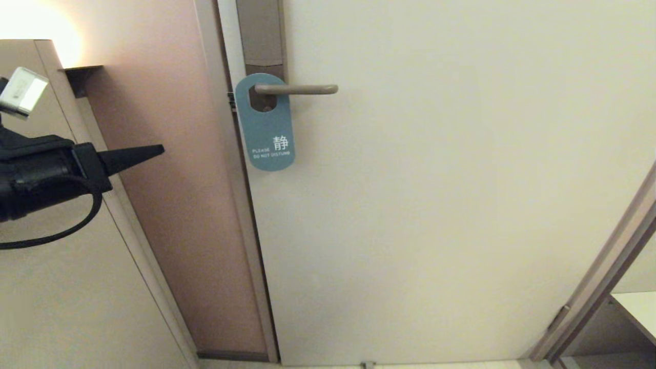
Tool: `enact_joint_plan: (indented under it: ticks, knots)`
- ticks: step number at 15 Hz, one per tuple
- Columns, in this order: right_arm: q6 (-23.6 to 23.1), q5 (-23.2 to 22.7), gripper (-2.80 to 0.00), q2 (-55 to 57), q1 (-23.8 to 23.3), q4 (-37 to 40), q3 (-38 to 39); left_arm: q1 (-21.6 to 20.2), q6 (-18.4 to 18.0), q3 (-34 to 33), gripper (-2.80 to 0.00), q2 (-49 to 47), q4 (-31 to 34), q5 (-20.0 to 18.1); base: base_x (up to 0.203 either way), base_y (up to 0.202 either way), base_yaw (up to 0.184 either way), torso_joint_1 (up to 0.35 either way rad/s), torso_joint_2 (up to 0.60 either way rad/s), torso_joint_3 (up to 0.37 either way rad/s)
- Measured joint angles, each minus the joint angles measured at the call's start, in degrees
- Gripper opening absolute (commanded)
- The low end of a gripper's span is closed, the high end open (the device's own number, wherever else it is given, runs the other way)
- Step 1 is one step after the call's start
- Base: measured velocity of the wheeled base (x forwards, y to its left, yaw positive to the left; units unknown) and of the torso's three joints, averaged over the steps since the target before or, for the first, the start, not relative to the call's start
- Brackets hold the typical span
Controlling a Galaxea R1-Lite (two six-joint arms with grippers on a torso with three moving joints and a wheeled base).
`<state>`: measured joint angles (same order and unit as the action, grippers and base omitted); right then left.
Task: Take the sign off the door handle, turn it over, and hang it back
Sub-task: Take down the sign
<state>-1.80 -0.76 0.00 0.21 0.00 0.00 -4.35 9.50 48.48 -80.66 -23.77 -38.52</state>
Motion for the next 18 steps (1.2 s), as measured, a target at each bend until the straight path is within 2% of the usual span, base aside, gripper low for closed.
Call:
enact_joint_plan:
  ticks: [4,8,11,14,15,18]
  knots:
    - [0.00,0.03,-2.80,0.00,0.01,0.01,0.00,2.69,-0.10,0.64,-2.80,-6.32,-5.70,-0.31,0.000,0.000,0.000,0.000,0.00,0.000]
    - [-0.01,0.00,-2.80,0.00,0.01,0.02,0.00,4.45,0.04,4.14,-2.80,-12.97,-10.42,-0.49,0.000,0.000,0.000,0.000,0.00,0.000]
    - [-0.02,0.03,-2.80,0.00,0.04,0.00,0.00,5.34,0.06,5.90,-2.80,-16.35,-11.62,-2.36,0.000,0.000,0.000,0.000,0.00,0.000]
    - [0.00,0.00,-2.80,0.00,0.00,0.00,0.00,5.73,0.04,6.17,-2.80,-18.34,-13.10,-2.68,0.000,0.000,0.000,0.000,0.00,0.000]
    - [0.00,0.00,-2.80,0.00,0.00,0.00,0.00,5.82,0.06,6.17,0.00,-18.86,-13.66,-2.98,0.000,0.000,0.000,0.000,0.00,0.000]
    - [-0.02,0.02,-2.80,0.00,0.01,0.00,0.00,6.14,0.01,6.52,0.00,-20.09,-14.18,-3.26,0.000,0.000,0.000,0.000,0.00,0.000]
